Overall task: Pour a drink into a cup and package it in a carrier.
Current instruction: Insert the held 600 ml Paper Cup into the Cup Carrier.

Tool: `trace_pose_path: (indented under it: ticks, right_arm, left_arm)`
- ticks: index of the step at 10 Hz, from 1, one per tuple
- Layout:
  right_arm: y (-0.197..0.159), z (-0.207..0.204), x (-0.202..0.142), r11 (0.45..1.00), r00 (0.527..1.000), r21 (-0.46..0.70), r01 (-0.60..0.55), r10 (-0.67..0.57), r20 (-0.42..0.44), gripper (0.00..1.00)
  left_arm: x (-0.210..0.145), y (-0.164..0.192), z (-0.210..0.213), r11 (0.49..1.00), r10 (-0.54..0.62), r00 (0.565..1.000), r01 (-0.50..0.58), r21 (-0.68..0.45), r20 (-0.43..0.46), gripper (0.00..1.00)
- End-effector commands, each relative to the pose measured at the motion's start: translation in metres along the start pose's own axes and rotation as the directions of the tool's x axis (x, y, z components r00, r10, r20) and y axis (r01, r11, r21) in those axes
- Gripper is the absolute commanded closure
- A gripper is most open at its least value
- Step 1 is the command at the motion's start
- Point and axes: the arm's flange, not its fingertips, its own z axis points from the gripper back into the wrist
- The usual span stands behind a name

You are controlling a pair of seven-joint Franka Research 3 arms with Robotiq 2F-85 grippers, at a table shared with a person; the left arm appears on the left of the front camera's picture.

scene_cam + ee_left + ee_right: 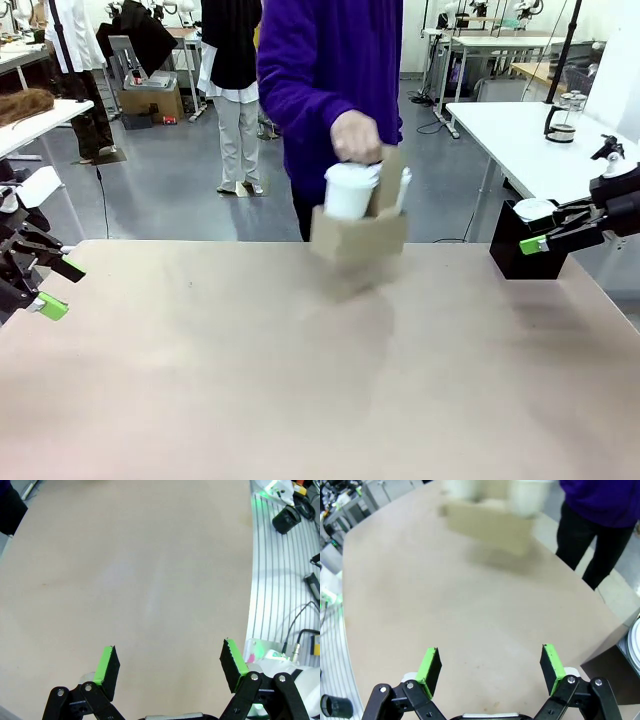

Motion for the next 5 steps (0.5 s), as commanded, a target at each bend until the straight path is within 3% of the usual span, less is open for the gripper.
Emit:
trace_pose_path:
  ticks: [1,5]
  right_arm:
    - [-0.0006,0.0025,-0.0009,1.000,1.000,-0.011,-0.016,0.016,-0.002,0.00]
    - [-0.0006,0.0025,-0.0009,1.000,1.000,-0.011,-0.016,0.016,-0.002,0.00]
  left_arm:
    - [0.0014,-0.0009,0.0007,1.000,0.004,1.000,-0.004,-0.005,0.022,0.00]
    - [0.0014,-0.0009,0.0007,1.000,0.004,1.000,-0.004,-0.005,0.022,0.00]
